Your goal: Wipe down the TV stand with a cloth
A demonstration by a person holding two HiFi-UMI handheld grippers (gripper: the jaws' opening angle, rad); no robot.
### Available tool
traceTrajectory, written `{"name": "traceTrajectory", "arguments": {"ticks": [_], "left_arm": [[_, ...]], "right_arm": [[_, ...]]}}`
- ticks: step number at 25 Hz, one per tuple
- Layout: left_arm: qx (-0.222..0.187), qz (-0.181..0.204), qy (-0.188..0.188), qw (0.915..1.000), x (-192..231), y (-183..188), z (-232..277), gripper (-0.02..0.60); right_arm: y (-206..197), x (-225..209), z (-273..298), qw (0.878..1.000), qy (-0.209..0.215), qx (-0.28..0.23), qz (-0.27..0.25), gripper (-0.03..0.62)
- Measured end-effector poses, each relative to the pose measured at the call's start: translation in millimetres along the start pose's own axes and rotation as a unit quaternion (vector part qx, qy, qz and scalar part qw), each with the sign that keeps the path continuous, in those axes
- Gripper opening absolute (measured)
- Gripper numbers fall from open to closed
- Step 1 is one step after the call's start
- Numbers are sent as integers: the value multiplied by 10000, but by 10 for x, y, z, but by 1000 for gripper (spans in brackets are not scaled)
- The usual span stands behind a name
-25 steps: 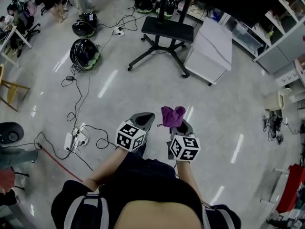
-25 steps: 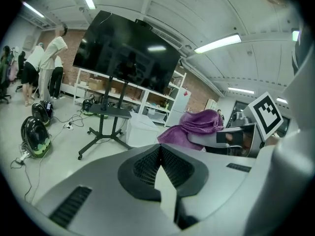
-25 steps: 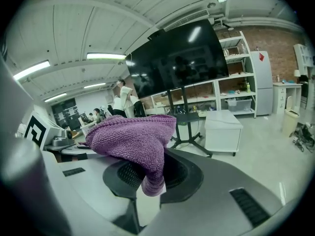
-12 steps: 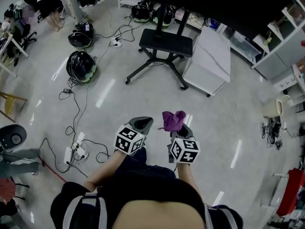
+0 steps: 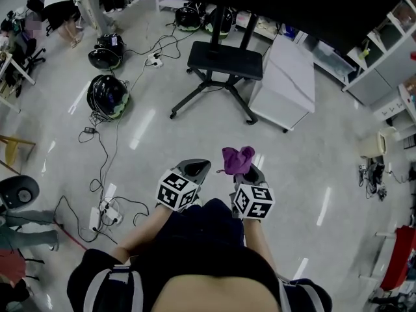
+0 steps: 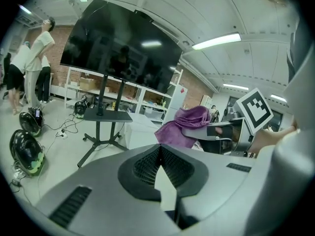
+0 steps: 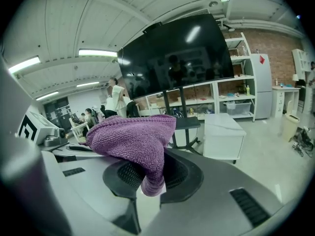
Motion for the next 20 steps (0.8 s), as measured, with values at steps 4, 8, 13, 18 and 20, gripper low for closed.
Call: {"name": "traceTrajectory", "arguments": {"ticks": [4, 8, 13, 18, 20], "left_arm": [[139, 10, 54, 9999, 51, -22, 29, 6], [139, -87, 131, 9998, 158, 2, 66, 6], [84, -115, 237, 9996, 363, 120, 257, 6], [-109, -120, 389, 9991, 522, 558, 561, 6], [-142, -120, 428, 9989, 611, 713, 694, 6]], "right_arm": [[-43, -94, -18, 9998, -144, 91, -55, 75], [-77, -165, 68, 9996, -160, 192, -137, 75], [-34, -295, 378, 9997, -73, 220, -53, 75], [315, -556, 774, 9997, 81, 145, -175, 75], [456, -662, 948, 9996, 112, 110, -222, 75]]}}
Point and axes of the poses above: the fingertips, and each gripper's own axes: z forward along the fingers, x to its left, y out of its top, the point moved 5 cm from there along -z, backward along the fingers, and after that the axes turned 12 degrees about -z, right-handed, at the moved point
